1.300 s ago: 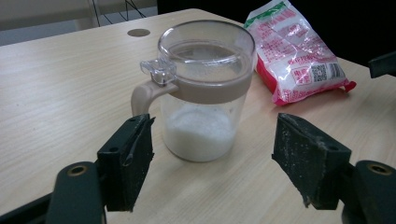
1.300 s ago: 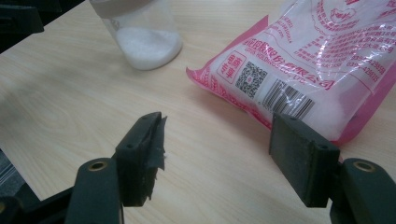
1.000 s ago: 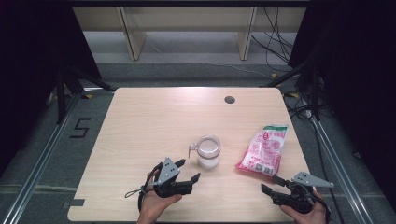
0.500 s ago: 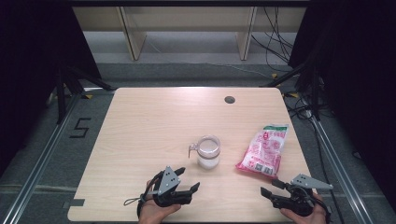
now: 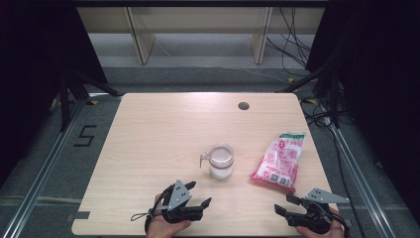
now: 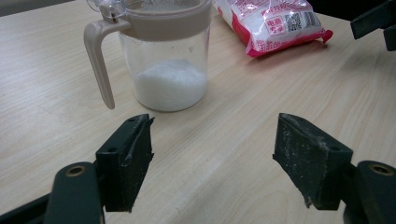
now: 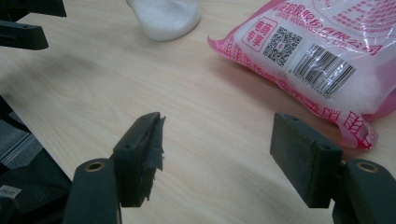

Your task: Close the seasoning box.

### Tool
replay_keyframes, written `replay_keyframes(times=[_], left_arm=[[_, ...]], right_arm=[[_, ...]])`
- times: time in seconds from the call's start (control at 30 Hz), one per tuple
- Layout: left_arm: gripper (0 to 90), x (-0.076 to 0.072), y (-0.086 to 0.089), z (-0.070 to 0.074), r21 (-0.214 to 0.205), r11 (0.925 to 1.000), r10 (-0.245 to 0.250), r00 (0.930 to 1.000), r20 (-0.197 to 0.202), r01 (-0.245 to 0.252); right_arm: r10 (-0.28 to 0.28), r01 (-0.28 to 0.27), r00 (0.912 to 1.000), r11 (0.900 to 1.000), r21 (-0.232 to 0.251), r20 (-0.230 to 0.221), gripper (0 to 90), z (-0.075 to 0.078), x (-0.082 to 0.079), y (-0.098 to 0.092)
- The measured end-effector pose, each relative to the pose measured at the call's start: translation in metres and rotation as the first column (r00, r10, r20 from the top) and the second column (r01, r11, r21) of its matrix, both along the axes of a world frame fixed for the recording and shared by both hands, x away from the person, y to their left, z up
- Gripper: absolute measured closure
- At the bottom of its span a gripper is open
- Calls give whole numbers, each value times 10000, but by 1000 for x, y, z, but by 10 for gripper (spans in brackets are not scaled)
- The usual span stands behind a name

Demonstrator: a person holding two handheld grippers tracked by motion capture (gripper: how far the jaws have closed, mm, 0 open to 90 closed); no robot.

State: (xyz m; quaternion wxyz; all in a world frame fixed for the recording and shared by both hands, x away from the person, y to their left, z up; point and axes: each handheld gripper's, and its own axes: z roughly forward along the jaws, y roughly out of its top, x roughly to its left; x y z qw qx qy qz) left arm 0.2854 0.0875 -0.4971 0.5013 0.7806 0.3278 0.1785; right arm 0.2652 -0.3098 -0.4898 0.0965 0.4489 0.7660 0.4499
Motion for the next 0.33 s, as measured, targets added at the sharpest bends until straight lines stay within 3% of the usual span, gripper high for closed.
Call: replay_keyframes(times=[0.33], left_arm=[[271, 0, -1, 0, 34, 10000, 63, 10000, -62, -62]], right_arm=[[205, -204, 9997, 9998, 28, -119, 345, -1, 1, 1]])
